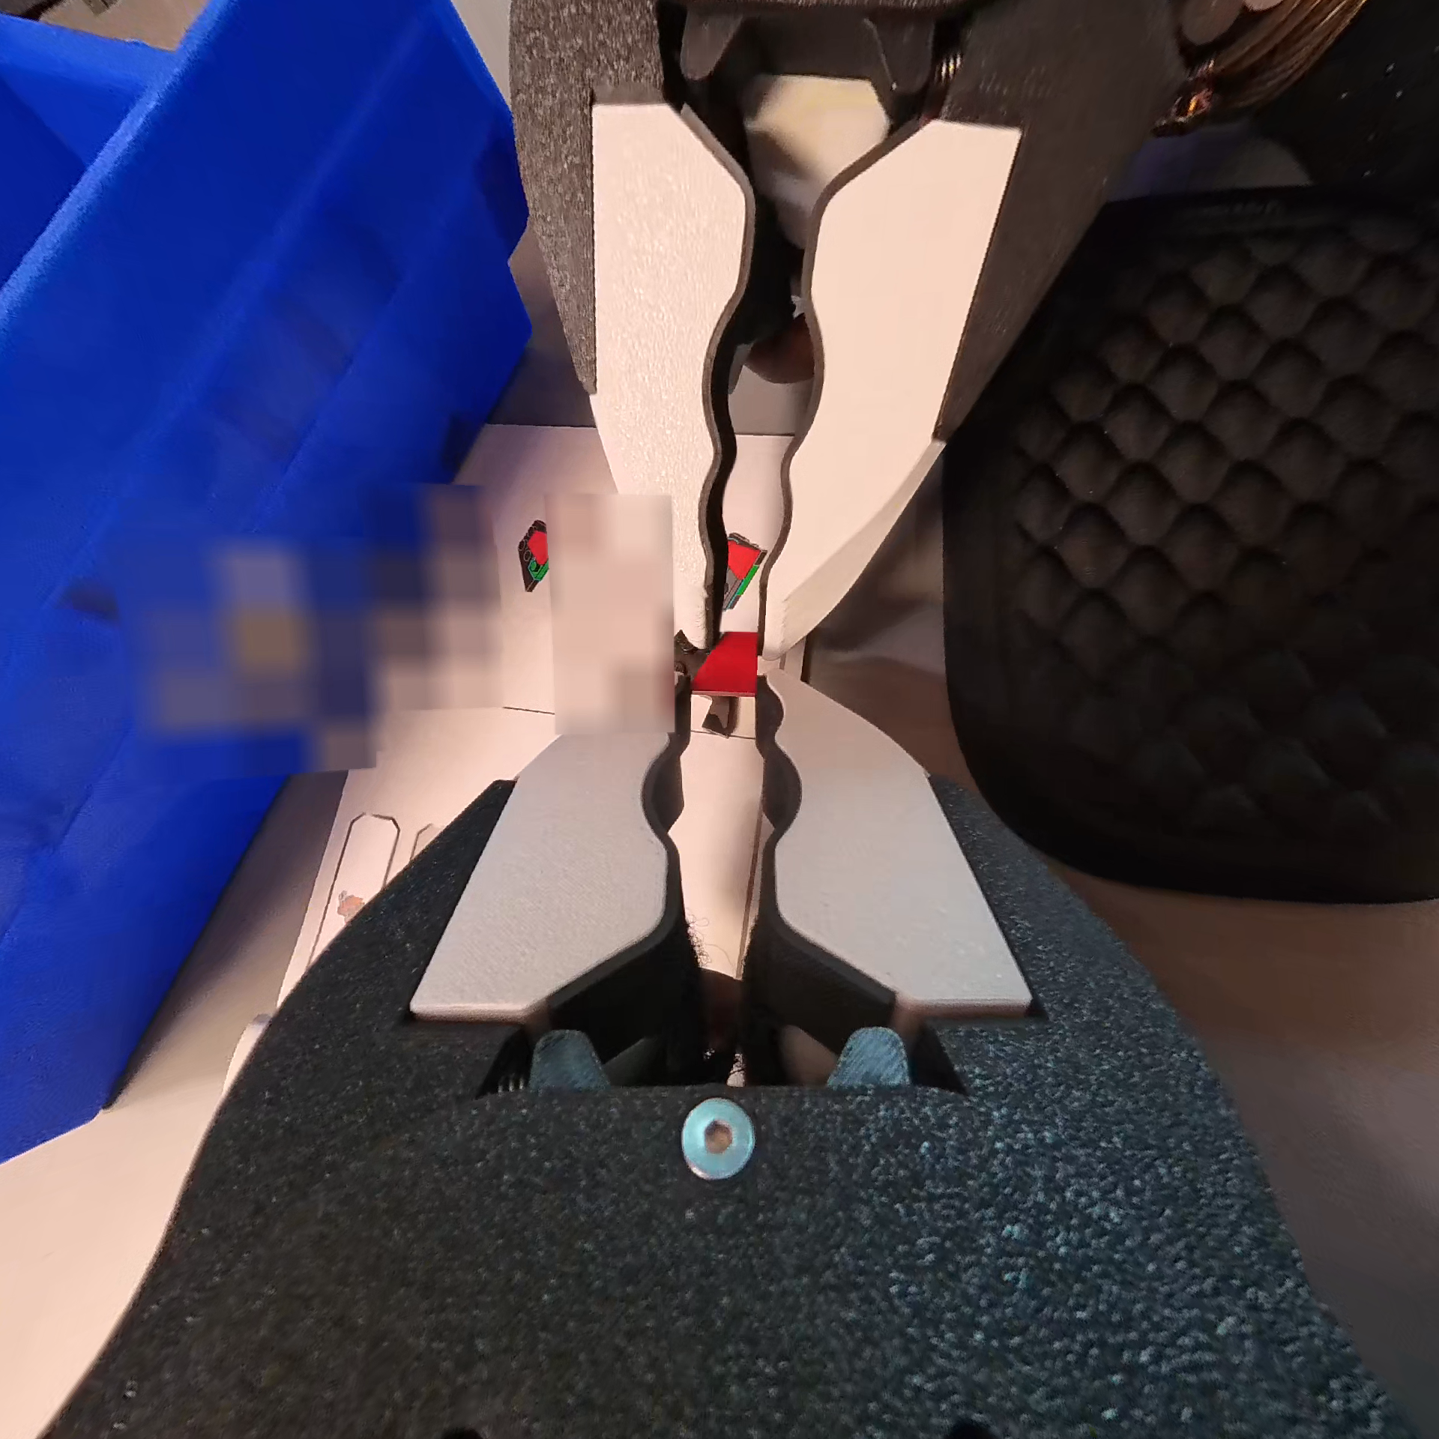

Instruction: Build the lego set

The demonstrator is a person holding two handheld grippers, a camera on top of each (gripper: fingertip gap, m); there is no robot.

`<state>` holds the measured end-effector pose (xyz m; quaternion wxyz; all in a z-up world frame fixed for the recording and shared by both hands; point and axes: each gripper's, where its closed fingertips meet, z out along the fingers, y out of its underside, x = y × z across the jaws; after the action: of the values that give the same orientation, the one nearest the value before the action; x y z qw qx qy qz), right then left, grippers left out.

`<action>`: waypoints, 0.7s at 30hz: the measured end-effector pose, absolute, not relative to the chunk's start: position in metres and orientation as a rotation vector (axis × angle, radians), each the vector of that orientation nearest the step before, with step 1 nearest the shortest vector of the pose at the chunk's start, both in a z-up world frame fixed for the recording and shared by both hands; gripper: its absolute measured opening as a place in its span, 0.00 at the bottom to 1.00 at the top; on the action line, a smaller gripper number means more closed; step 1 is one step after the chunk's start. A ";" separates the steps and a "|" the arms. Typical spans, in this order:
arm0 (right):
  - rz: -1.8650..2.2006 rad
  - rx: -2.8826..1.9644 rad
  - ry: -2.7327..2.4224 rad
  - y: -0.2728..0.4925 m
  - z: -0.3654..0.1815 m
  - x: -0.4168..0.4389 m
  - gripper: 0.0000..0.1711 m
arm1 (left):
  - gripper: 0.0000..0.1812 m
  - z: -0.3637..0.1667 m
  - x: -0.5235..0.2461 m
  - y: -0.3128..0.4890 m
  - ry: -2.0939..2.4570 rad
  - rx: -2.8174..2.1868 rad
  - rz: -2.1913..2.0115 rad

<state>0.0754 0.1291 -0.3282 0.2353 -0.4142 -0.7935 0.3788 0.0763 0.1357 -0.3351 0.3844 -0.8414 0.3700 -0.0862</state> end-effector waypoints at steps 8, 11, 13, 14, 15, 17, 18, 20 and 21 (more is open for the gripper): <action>1.029 -1.184 -2.169 0.132 -0.332 0.076 0.05 | 0.12 -0.339 0.078 0.136 0.922 -2.157 -0.250; 0.995 -1.247 -2.145 0.139 -0.336 0.077 0.05 | 0.14 -0.340 0.073 0.135 0.897 -2.174 -0.237; 0.967 -1.277 -2.143 0.143 -0.339 0.077 0.05 | 0.14 -0.340 0.068 0.134 0.878 -2.182 -0.218; 0.944 -1.291 -2.150 0.144 -0.340 0.077 0.05 | 0.12 -0.341 0.067 0.132 0.870 -2.183 -0.213; 0.923 -1.300 -2.158 0.145 -0.342 0.076 0.05 | 0.10 -0.340 0.064 0.131 0.862 -2.181 -0.206; 0.897 -1.317 -2.171 0.143 -0.343 0.075 0.05 | 0.06 -0.340 0.061 0.130 0.842 -2.176 -0.191; 0.884 -1.331 -2.175 0.142 -0.344 0.074 0.05 | 0.04 -0.339 0.060 0.129 0.836 -2.174 -0.189; 0.847 -1.378 -2.173 0.142 -0.345 0.073 0.05 | 0.03 -0.338 0.058 0.129 0.824 -2.168 -0.183; 0.837 -1.394 -2.169 0.142 -0.344 0.073 0.05 | 0.03 -0.338 0.058 0.129 0.822 -2.166 -0.181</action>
<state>0.0731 0.1419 -0.3444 0.2138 -0.5022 -0.7817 0.3017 0.0577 0.1295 -0.3380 0.3976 -0.8554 0.3244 -0.0714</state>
